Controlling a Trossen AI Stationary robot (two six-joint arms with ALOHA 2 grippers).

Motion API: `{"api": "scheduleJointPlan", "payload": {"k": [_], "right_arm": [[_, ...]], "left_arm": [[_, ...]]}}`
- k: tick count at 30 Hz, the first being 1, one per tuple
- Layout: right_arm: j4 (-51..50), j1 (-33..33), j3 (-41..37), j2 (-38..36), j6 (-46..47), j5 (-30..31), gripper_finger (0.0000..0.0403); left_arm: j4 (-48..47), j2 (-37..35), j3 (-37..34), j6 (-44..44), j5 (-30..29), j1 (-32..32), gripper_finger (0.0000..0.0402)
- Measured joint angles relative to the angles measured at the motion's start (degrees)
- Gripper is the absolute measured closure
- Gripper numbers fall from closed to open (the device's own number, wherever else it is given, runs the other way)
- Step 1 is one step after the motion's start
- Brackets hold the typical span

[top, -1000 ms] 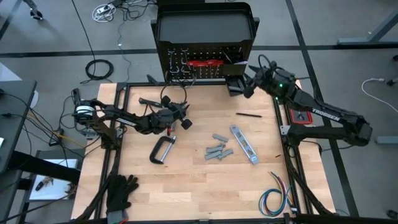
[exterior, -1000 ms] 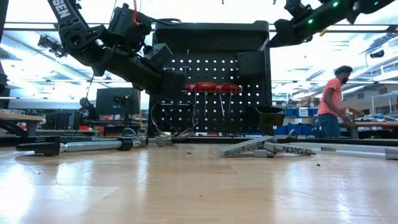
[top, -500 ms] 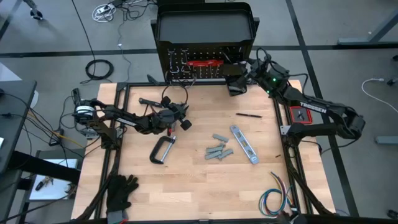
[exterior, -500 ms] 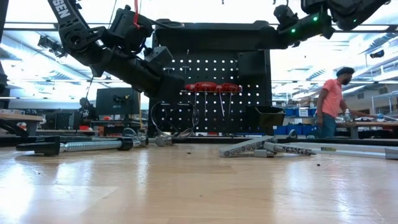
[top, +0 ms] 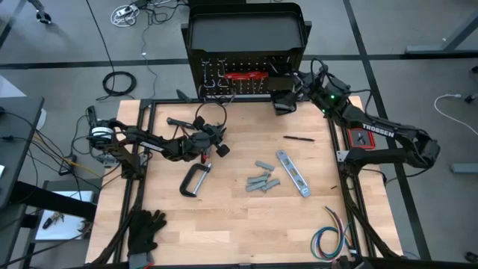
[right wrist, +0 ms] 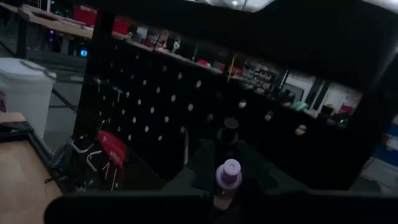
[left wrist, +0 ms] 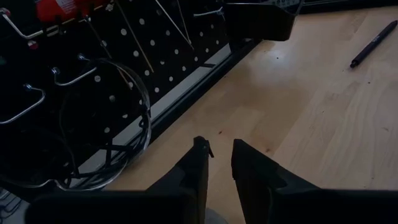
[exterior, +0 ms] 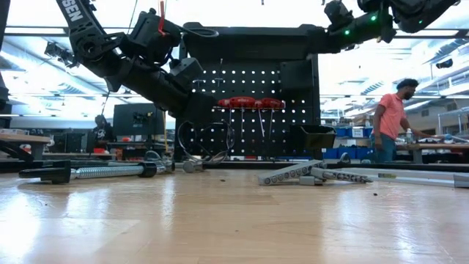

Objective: Hang tools onto peg board
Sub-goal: Put the pink pen on the table

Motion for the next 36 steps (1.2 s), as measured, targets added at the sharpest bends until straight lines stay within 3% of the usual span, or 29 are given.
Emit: {"api": "scheduleJointPlan", "payload": {"k": [5,10,17,24,30,36], "right_arm": [[0.39,1.53,0.0,-3.43,-2.73,-0.58,0.0363],[0.68,5.41,0.0,-8.29,-6.21,-6.0,0.0363],[-3.13,11.43,0.07,-15.67,-3.82,-14.49,0.0363],[-28.29,11.68,0.09,-14.93,5.5,-16.14,0.0363],[-49.96,11.12,0.6,-7.79,7.91,-14.63,0.0363],[-64.55,11.12,7.46,1.03,9.4,-10.71,0.0363]], "left_arm": [[0.02,0.0,0.0,0.01,0.0,0.0,0.0328],[0.05,0.0,0.0,0.02,0.0,0.0,0.0328],[0.09,0.0,0.0,0.02,-0.02,0.0,0.0328],[0.55,0.0,0.0,0.0,-0.04,0.02,0.0328],[1.08,0.0,0.0,-0.15,-0.07,0.03,0.0328],[1.36,0.0,0.0,-0.13,-0.07,0.04,0.0328]]}}
